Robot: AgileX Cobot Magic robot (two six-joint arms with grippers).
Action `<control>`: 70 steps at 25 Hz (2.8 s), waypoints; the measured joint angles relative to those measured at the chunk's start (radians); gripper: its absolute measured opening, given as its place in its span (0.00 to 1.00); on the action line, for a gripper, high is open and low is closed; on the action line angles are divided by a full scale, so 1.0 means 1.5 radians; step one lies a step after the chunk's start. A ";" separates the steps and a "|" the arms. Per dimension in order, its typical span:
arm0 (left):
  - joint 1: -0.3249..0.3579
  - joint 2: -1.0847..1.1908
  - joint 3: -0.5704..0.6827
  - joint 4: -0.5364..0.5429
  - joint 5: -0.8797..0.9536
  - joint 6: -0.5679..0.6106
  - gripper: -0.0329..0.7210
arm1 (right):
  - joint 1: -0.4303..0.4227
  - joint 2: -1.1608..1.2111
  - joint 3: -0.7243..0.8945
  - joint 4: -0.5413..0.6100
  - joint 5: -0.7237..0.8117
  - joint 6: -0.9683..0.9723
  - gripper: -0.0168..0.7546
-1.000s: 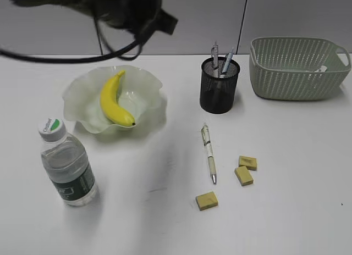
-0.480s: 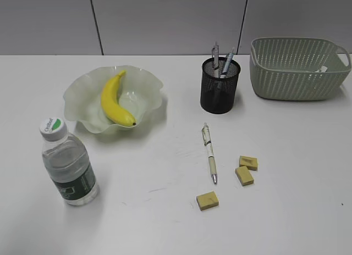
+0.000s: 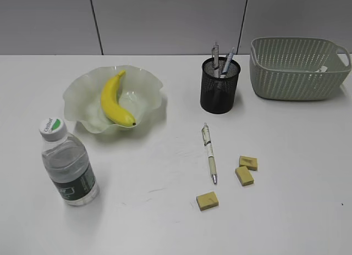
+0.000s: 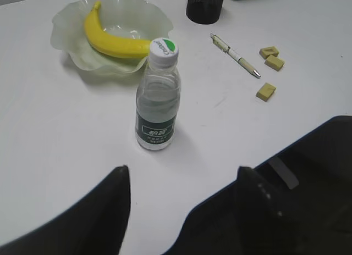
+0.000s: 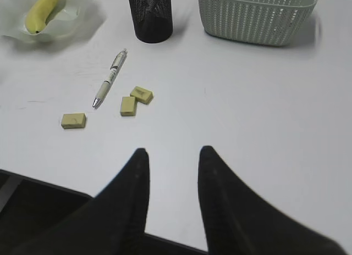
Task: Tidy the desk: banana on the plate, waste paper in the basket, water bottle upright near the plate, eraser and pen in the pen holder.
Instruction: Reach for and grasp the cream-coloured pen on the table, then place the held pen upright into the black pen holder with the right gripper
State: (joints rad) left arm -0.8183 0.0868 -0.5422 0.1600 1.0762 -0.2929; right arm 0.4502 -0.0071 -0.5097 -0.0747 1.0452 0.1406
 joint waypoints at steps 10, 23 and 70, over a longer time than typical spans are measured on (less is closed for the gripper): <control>0.014 -0.006 0.002 -0.003 -0.004 0.005 0.62 | 0.000 0.259 -0.023 0.019 -0.144 -0.026 0.35; 0.281 -0.042 0.002 -0.002 -0.005 0.013 0.62 | 0.001 1.159 -0.449 0.154 -0.225 -0.085 0.50; 0.419 -0.062 0.002 -0.034 -0.009 0.063 0.62 | -0.005 1.257 -0.333 0.151 -1.225 -0.133 0.16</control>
State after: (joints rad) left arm -0.1892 -0.0063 -0.5396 0.1098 1.0627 -0.1983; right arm 0.4432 1.8786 -1.0092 0.1510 -0.7919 -0.0583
